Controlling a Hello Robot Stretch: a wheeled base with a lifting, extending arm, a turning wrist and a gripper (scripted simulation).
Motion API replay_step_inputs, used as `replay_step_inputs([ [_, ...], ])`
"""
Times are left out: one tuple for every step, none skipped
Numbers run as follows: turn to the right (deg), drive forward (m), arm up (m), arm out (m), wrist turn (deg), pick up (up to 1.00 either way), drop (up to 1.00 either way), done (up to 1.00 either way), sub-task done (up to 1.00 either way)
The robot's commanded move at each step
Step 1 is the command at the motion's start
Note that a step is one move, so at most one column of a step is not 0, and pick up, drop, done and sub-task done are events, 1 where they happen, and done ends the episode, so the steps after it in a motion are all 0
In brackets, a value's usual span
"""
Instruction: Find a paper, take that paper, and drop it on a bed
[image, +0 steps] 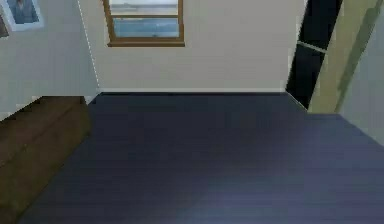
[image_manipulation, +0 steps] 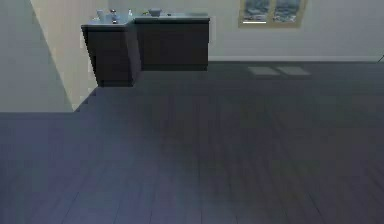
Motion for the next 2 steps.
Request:
replay_step_inputs([
  [45.0, 0.0, 0.0, 0.0, 0.0, 0.0, 0.0, 0.0, 0.0],
  [45.0, 0.0, 0.0, 0.0, 0.0, 0.0, 0.0, 0.0, 0.0],
])
